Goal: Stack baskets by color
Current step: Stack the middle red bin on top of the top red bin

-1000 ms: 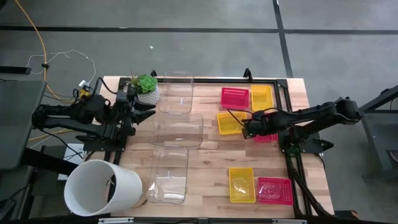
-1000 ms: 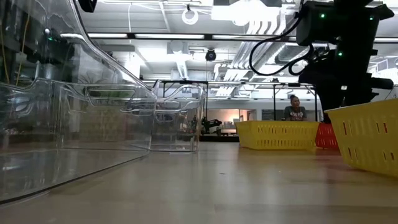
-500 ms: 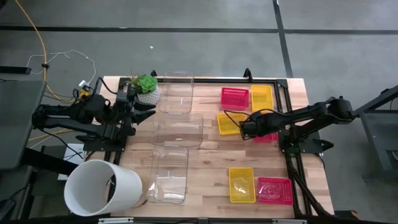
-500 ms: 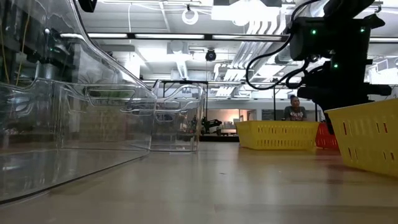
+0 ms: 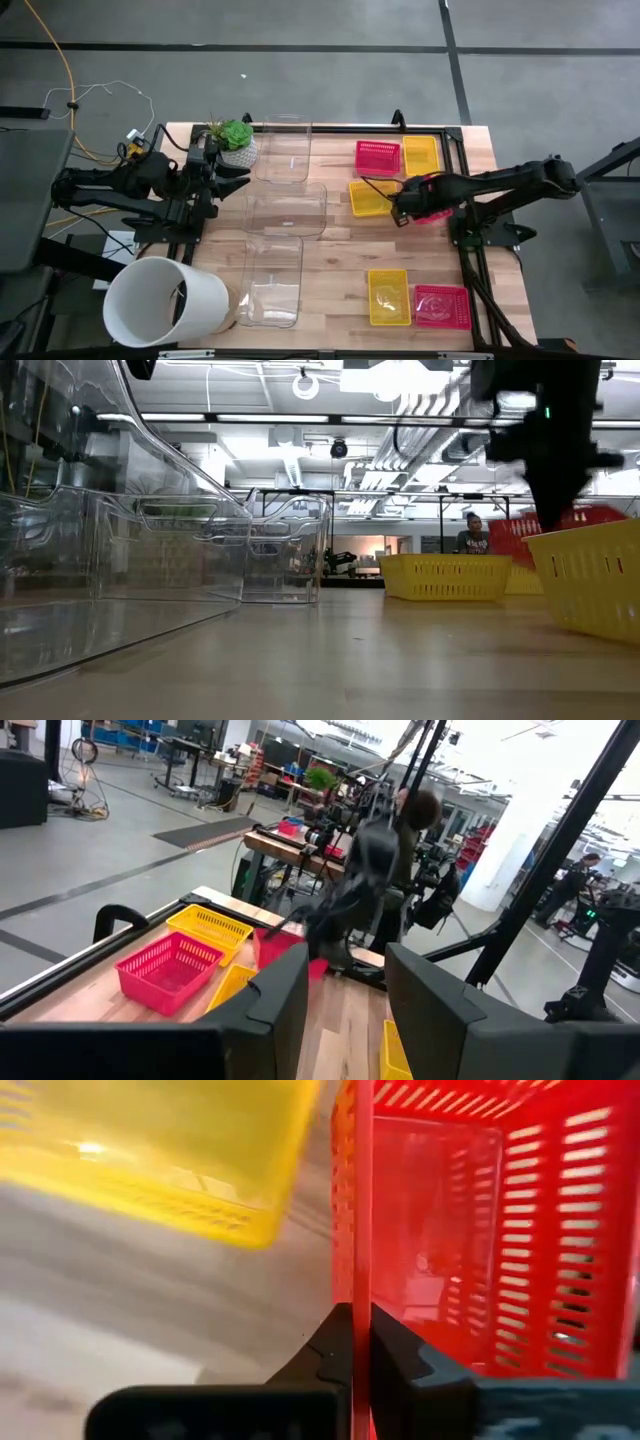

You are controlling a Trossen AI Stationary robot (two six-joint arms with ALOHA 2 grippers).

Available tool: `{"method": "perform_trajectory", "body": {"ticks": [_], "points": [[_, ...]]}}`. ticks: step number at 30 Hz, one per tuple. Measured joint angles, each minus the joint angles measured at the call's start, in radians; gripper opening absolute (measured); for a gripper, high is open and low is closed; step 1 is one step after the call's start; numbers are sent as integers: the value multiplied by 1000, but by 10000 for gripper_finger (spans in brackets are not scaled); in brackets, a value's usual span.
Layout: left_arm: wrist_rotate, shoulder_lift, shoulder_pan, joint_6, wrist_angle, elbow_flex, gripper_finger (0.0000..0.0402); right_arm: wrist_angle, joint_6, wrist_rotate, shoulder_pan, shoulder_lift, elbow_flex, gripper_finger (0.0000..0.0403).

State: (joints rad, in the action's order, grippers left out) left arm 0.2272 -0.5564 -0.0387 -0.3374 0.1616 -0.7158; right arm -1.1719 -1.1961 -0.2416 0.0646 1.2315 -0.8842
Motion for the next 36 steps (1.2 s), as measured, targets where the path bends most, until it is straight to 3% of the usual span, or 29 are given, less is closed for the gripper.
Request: {"method": "perform_trajectory", "body": {"ticks": [4,8,13,18,25,36], "points": [[0,0,0,0,0,0,122,-140,102,-132,27,-5,-221,2],[1,0,0,0,0,0,122,-94,483,-184,-37,21,-385,1],[17,0,0,33,0,0,122,-13,1045,-169,-178,102,-440,1],[17,0,0,34,0,0,122,18,1368,-182,-322,216,-419,1],[19,0,0,34,0,0,122,191,1532,-114,-468,344,-360,0],[19,0,0,34,0,0,122,268,1642,-81,-504,417,-309,0]]}}
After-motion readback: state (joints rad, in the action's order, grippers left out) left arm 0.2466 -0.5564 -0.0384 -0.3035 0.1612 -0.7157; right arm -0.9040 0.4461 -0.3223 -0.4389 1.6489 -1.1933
